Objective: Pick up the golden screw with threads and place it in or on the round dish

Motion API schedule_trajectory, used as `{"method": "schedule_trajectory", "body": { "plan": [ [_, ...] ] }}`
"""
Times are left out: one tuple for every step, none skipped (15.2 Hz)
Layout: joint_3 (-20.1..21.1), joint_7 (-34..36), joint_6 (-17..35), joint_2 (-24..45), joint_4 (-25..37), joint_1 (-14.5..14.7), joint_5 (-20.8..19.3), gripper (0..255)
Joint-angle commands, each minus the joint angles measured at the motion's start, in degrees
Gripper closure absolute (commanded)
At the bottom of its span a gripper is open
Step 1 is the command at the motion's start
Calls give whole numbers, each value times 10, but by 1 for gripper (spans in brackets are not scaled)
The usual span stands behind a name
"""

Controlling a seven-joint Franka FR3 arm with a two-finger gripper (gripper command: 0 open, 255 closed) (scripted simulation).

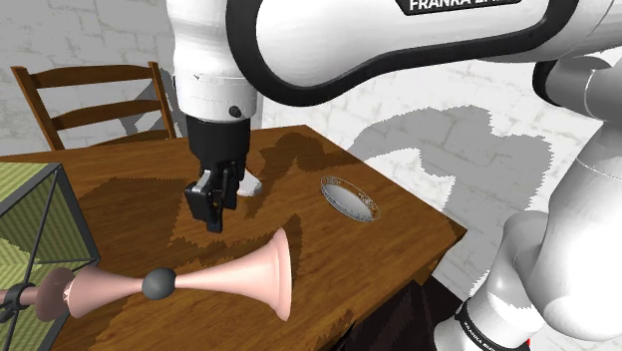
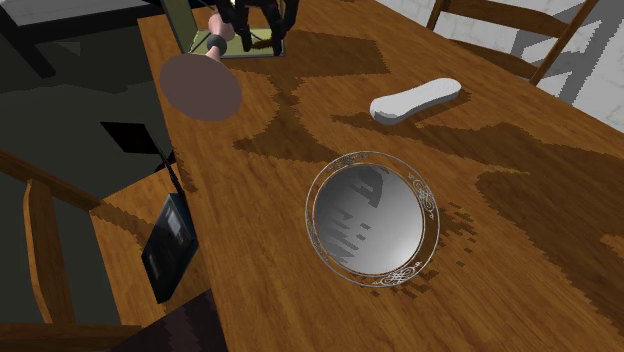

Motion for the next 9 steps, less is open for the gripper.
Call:
{"method": "schedule_trajectory", "body": {
  "plan": [
    [0,0,-16,0,16,0,0,255],
    [0,0,-24,0,24,0,0,255],
    [0,0,-32,0,31,1,0,255],
    [1,0,-40,0,39,1,0,255],
    [1,0,-46,0,46,1,0,255],
    [-4,-14,-41,-21,21,-7,9,255],
    [-9,-28,-36,-41,-2,-15,16,255],
    [-15,-42,-32,-60,-24,-21,24,255],
    [-21,-56,-29,-79,-45,-27,30,255]
  ]
}}
